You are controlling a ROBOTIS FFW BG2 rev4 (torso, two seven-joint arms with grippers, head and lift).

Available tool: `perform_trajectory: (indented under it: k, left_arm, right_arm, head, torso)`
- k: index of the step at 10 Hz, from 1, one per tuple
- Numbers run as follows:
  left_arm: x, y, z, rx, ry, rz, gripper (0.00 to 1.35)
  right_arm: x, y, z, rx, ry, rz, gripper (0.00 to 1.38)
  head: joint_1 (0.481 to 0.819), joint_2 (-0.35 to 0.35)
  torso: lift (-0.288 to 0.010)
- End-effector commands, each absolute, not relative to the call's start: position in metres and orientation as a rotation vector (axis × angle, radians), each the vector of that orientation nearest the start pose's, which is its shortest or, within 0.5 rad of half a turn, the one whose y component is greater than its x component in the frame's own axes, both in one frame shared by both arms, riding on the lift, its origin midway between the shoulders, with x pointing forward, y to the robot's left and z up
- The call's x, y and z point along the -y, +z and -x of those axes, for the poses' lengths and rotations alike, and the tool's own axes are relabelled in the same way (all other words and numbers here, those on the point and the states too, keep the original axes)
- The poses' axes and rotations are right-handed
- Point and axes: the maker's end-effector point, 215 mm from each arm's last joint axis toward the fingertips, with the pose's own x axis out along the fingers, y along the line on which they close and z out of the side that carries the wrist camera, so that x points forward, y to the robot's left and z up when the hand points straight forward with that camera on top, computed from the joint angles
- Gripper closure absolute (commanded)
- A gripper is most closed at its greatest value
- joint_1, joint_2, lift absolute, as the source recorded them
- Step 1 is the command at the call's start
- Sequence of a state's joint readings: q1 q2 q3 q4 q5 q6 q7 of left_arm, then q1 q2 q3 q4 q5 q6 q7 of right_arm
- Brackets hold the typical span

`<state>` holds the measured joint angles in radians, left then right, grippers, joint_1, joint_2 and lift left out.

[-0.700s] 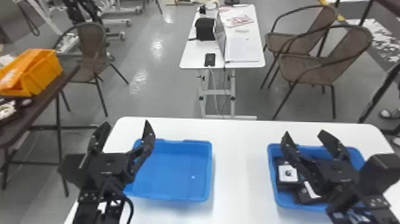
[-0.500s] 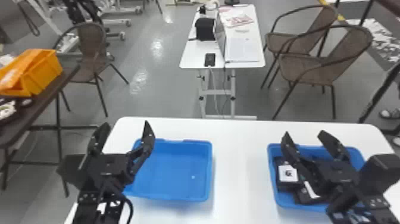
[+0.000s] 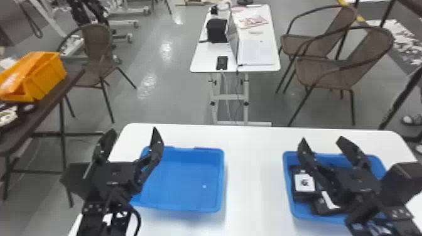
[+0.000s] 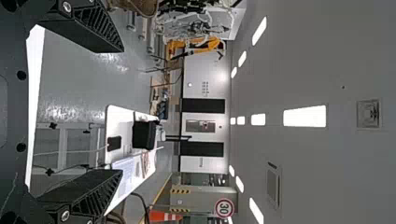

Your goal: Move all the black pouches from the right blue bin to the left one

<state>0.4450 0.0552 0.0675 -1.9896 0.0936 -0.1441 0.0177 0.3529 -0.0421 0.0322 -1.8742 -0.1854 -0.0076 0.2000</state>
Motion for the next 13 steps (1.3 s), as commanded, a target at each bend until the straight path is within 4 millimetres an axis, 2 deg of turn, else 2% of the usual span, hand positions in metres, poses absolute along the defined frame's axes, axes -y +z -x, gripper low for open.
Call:
perform_trajectory:
  k: [1,3,4,5,7,9,11,13]
  left_arm:
    - [-0.276,-0.298,-0.460,0.120,0.059,0.013,0.10]
    - [-0.276,-0.298,-0.460,0.120,0.058,0.014,0.10]
    - [-0.277,-0.298,-0.460,0.120,0.057,0.013,0.10]
    - [-0.277,-0.299,-0.460,0.119,0.057,0.014,0.10]
    - [-0.276,-0.299,-0.460,0.119,0.055,0.012,0.10]
    - [-0.277,-0.299,-0.460,0.119,0.055,0.015,0.10]
    - [-0.277,-0.299,-0.460,0.117,0.055,0.016,0.10]
    - [-0.276,-0.301,-0.460,0.113,0.054,0.018,0.10]
  right_arm:
    - [0.174,-0.357,-0.482,-0.034,0.239,-0.166,0.18]
    - [0.183,-0.370,-0.480,-0.069,0.222,-0.154,0.18]
    - [0.198,-0.383,-0.480,-0.101,0.195,-0.144,0.18]
    - [0.216,-0.400,-0.478,-0.143,0.156,-0.136,0.18]
    - [0.271,-0.446,-0.471,-0.237,0.053,-0.121,0.18]
    - [0.319,-0.477,-0.467,-0.322,0.010,-0.113,0.18]
    - [0.341,-0.516,-0.467,-0.405,0.027,-0.144,0.18]
    - [0.347,-0.546,-0.471,-0.478,0.048,-0.174,0.19]
  head:
    - [0.695,0.120]
    - [0.695,0.119]
    - [0.695,0.115]
    - [0.695,0.109]
    - [0.695,0.063]
    - [0.695,0.009]
    - [0.695,-0.048]
    - [0.695,-0.070]
  torso:
    - [0.010]
    - [0.010]
    - [0.010]
    - [0.010]
    - [0.010]
    - [0.010]
    - [0.010]
    - [0.010]
